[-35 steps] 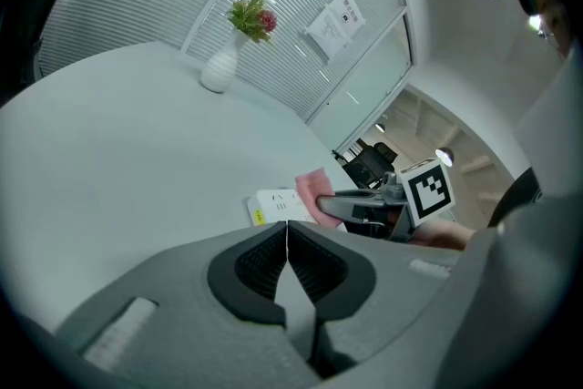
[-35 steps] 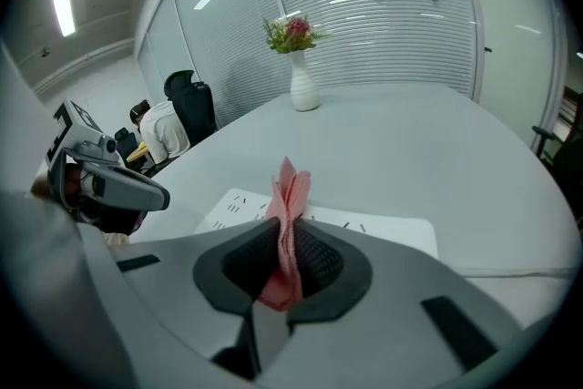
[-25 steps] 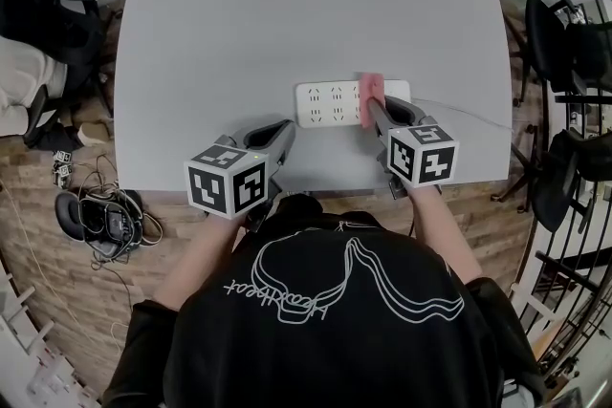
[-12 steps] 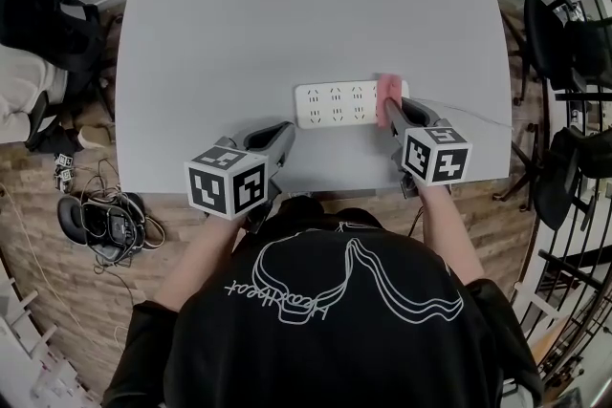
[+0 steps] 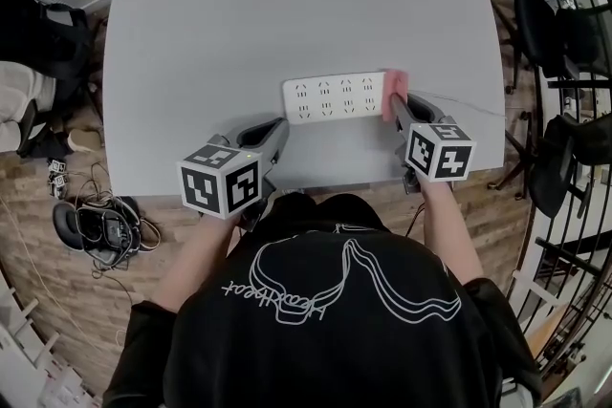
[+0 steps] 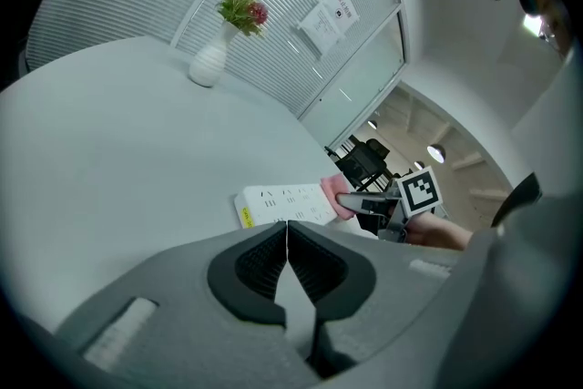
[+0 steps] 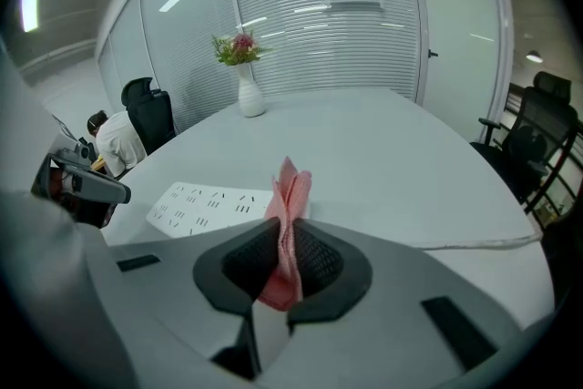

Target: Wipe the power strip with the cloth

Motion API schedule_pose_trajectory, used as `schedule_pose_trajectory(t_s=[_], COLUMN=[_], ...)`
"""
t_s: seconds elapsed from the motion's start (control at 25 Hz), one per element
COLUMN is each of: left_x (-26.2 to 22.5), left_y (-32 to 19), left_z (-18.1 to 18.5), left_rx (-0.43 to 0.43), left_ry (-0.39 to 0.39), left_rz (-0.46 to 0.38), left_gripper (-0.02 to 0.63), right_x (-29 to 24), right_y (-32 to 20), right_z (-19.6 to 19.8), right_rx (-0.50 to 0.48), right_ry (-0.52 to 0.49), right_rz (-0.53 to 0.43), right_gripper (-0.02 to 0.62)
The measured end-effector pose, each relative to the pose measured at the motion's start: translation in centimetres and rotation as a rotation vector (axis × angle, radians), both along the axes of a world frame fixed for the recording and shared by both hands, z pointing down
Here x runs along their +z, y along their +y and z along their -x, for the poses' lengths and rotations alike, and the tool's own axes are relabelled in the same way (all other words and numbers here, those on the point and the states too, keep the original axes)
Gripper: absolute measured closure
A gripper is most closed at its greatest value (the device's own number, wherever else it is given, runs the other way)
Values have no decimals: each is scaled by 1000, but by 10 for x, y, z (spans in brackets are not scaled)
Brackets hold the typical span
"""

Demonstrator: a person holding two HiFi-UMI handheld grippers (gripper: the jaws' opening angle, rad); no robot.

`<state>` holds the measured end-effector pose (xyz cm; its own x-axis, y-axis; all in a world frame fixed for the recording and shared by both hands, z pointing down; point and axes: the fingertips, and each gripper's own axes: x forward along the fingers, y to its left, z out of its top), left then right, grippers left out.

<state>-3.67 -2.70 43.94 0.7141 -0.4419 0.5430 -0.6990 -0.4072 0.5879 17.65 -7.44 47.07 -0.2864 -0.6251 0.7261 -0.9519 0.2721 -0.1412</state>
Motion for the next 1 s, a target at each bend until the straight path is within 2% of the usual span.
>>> schedule_pose_trajectory(t_s=[0.28,0.6,0.84,1.0], left_x=[5,-4,-2,-8], left_y=[5,0,6,11], left_z=[0,1,5,4], left_rx=[-11,-26,-32,-33], left_ry=[-4,-2,-25,-42], left_rz=[13,-13,-10,-22], left_gripper=[591,591,591,591], right_x=[1,-5,-21,-33], right_y=[1,0,4,6], right_z=[-7,-1,19,45], right_rx=[8,-10,-18,-75], right_ry=[0,0,-103,-166], right_rz=[3,-1,-14,-38], right_gripper=[548,549,552,552])
